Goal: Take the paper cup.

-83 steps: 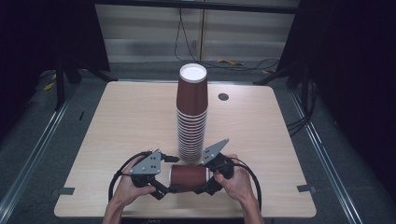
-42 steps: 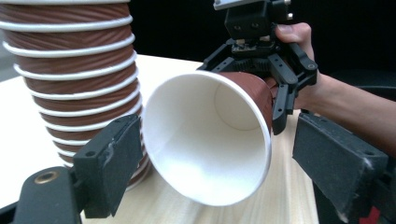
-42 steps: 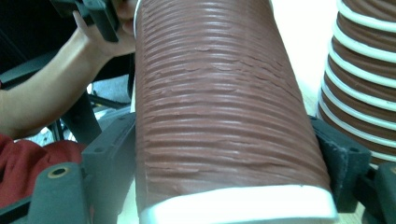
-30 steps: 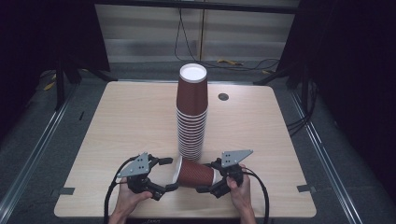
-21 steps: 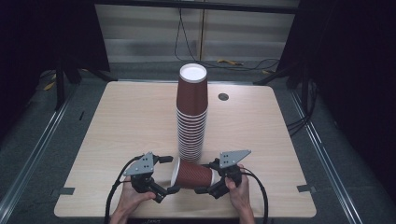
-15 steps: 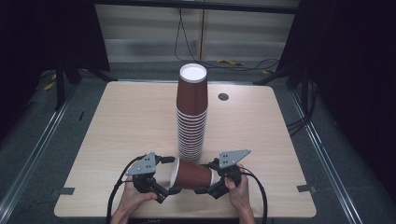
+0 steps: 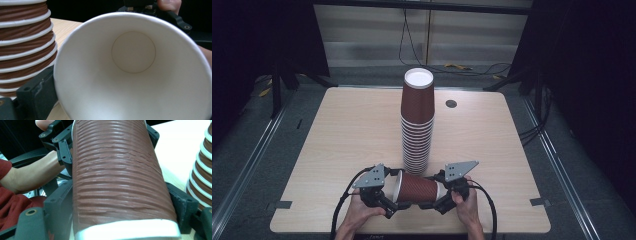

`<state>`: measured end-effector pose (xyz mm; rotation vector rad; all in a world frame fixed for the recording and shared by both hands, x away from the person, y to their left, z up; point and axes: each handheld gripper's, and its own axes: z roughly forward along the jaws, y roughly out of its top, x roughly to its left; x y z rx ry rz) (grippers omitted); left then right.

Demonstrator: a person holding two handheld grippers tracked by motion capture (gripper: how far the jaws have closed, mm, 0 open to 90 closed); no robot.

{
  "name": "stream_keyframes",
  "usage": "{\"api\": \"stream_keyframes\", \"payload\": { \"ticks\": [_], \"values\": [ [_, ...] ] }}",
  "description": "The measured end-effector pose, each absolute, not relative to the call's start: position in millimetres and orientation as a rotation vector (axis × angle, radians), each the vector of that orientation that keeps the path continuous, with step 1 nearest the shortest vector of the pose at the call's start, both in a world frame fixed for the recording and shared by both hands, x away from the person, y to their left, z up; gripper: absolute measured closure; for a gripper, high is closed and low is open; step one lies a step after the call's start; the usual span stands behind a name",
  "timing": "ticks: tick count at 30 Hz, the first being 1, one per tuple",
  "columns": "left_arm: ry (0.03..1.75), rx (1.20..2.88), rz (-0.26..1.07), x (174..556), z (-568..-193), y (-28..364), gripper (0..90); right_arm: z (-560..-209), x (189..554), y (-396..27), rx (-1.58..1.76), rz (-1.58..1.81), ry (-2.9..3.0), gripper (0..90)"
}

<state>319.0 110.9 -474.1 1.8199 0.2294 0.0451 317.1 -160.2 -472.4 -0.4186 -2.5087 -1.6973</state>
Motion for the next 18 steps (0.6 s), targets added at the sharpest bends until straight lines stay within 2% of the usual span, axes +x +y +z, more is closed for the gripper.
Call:
{"api": "stream_keyframes", "payload": {
  "ticks": [11,18],
  "values": [
    [0.219,1.800,-0.012,320.6,-473.8,111.7,2.7,-473.4,316.5,-158.7,-0.387,-1.704,-2.513,19.7],
    [0.241,1.819,0.015,319.9,-471.5,115.1,4.5,-475.5,317.0,-156.2,-0.406,-1.705,-2.505,18.2]
  ]
}}
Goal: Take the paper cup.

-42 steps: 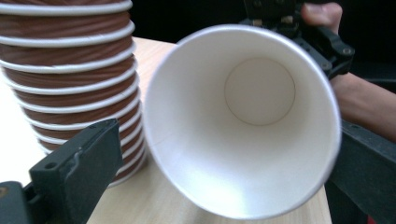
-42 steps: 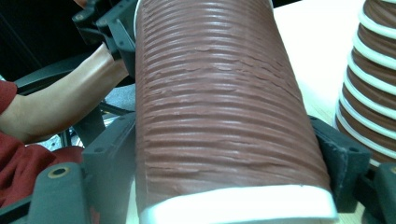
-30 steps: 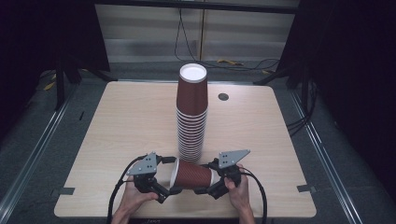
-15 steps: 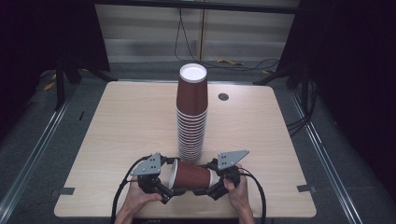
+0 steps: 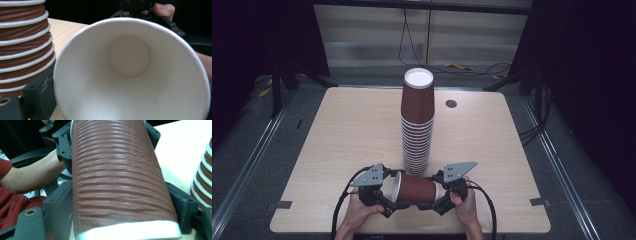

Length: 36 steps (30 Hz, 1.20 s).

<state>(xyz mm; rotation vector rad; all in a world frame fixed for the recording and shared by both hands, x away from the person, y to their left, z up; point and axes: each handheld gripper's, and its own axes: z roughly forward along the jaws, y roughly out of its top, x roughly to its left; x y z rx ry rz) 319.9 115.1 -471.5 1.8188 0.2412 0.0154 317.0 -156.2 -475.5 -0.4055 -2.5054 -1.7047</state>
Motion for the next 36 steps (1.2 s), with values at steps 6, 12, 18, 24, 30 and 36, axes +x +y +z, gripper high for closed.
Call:
{"api": "stream_keyframes", "payload": {
  "ticks": [6,12,18,24,30,36],
  "values": [
    [0.256,1.832,0.028,316,-468,117,4.7,-477,316,-154,-0.426,-1.728,-2.514,13.3],
    [0.263,1.859,0.050,318,-464,118,4.7,-476,313,-155,-0.466,-1.772,-2.531,12.9],
    [0.306,1.870,0.061,322,-463,127,4.7,-475,314,-165,-0.572,-1.862,-2.532,12.9],
    [0.311,1.872,0.083,324,-459,136,4.7,-475,314,-168,-0.633,-1.895,-2.543,12.7],
    [0.361,1.891,0.120,325,-455,150,4.7,-478,308,-175,-0.710,-1.952,-2.570,13.1],
    [0.428,1.895,0.144,329,-453,165,4.3,-483,303,-190,-0.856,-2.034,-2.582,13.1]
  ]
}}
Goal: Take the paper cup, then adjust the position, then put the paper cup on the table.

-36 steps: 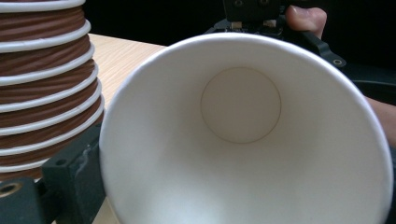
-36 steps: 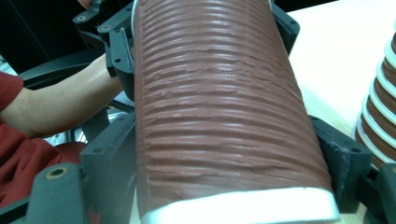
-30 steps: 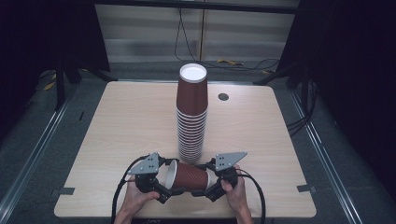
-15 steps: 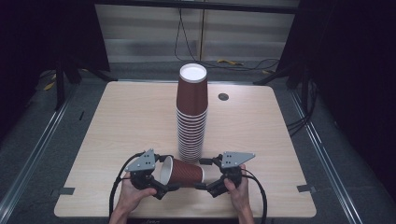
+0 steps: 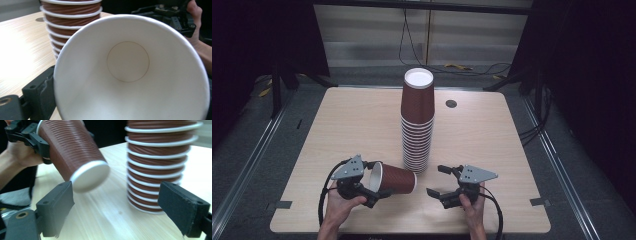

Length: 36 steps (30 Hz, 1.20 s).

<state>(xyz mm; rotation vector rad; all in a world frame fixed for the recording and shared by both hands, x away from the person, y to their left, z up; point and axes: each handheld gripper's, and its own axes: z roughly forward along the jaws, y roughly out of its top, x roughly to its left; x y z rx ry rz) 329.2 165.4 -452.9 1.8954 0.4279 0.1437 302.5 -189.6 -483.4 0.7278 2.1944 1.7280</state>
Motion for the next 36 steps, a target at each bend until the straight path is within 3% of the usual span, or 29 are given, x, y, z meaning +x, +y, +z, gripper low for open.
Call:
{"api": "stream_keyframes", "payload": {
  "ticks": [11,21,36],
  "values": [
    [0.550,1.876,0.195,344,-442,188,4.3,-487,292,-209,0.924,1.593,1.986,13.0],
    [0.637,1.960,0.254,358,-433,200,4.2,-497,285,-219,1.098,1.459,1.713,13.0],
    [0.671,2.063,0.277,382,-428,199,4.2,-502,283,-217,1.091,1.433,1.538,12.8]
  ]
}}
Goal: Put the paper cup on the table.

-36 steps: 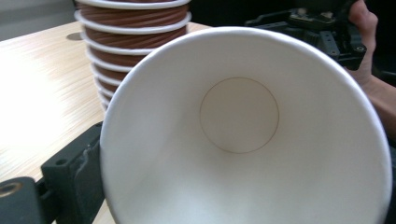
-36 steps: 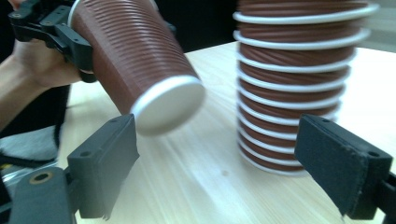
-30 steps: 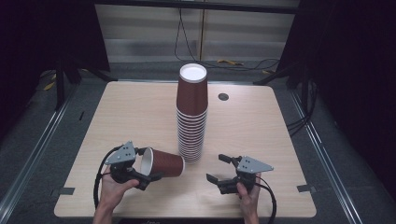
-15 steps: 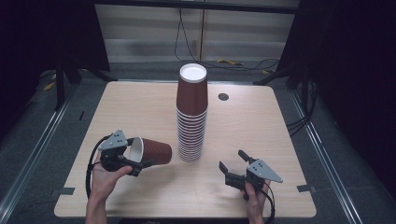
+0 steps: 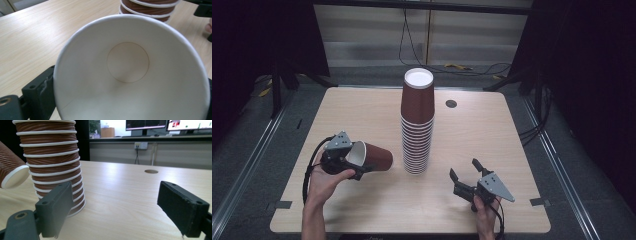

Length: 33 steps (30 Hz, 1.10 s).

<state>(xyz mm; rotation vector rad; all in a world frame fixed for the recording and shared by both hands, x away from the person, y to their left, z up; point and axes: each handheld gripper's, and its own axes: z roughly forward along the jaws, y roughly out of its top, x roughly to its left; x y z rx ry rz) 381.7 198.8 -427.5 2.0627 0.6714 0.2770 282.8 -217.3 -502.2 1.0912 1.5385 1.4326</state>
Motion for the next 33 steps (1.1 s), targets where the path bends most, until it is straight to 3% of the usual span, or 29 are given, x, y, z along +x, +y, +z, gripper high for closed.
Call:
{"api": "stream_keyframes", "payload": {
  "ticks": [18,33],
  "values": [
    [0.724,2.164,0.231,409,-423,197,4.1,-504,277,-216,1.064,1.422,1.462,12.5],
    [0.757,2.343,0.233,419,-425,187,3.5,-504,277,-214,1.065,1.404,1.452,12.7]
  ]
}}
